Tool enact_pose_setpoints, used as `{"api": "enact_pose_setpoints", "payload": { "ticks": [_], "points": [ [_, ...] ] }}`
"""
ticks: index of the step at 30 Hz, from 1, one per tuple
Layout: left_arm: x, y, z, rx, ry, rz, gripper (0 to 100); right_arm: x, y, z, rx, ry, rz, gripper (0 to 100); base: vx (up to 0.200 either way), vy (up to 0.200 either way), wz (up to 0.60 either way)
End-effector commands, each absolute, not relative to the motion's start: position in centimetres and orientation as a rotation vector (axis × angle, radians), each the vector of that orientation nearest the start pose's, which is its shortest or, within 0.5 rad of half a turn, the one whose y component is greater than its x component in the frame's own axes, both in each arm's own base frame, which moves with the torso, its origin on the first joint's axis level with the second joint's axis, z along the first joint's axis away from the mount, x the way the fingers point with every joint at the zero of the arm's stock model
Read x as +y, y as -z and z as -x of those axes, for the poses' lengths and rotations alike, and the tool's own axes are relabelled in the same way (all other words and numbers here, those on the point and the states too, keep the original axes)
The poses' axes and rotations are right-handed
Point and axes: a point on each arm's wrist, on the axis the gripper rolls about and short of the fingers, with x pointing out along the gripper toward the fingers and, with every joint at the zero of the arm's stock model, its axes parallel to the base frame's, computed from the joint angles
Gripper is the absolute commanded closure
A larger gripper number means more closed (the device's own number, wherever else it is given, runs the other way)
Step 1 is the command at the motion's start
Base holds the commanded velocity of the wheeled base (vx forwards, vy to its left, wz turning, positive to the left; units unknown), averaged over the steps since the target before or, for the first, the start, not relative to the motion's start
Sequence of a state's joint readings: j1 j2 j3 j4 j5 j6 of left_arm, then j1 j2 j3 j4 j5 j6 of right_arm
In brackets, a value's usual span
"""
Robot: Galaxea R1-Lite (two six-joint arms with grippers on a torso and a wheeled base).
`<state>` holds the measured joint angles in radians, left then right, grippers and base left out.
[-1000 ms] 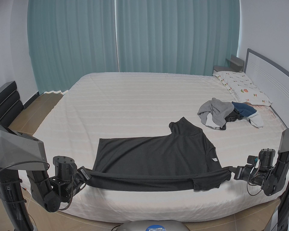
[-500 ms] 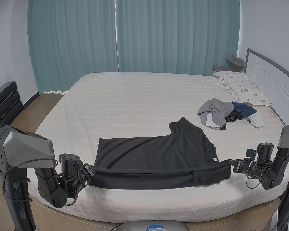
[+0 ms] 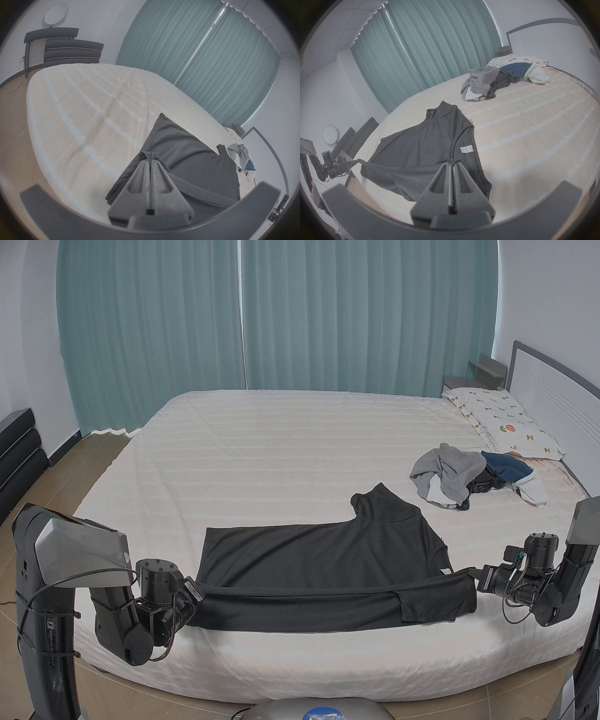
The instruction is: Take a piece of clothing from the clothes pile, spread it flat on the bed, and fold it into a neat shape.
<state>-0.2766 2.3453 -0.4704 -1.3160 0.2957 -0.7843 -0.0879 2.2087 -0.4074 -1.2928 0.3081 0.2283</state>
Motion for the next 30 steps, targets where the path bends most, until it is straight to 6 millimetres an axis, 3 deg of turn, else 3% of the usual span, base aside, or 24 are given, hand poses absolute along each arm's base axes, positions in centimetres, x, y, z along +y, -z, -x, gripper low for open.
{"api": "enact_pose_setpoints", "payload": {
  "ticks": [1,15,16,18,19,30],
  "points": [
    [-8.0,3.8,-31.0,0.508,-0.233,0.602,100,-2.0,0.7,-30.8,0.539,-0.157,-0.328,100,0.000,0.000,0.00],
    [-8.3,4.6,-32.1,0.497,-0.230,0.608,100,-1.5,2.1,-32.0,0.557,-0.160,-0.381,100,0.000,0.000,0.00],
    [-8.3,4.7,-32.1,0.497,-0.230,0.608,0,-1.5,2.2,-32.1,0.557,-0.160,-0.381,100,0.000,0.000,0.00],
    [-8.4,4.9,-32.4,0.495,-0.230,0.611,0,-1.5,2.5,-32.5,0.554,-0.157,-0.390,100,0.000,0.000,0.00],
    [-8.4,5.0,-32.5,0.493,-0.231,0.616,0,-1.6,2.6,-32.7,0.549,-0.155,-0.404,0,0.000,0.000,0.00],
    [-7.1,4.6,-33.4,0.445,-0.281,0.725,0,-2.2,1.9,-33.4,0.480,-0.099,-0.619,0,0.000,0.000,0.00]
  ]
}}
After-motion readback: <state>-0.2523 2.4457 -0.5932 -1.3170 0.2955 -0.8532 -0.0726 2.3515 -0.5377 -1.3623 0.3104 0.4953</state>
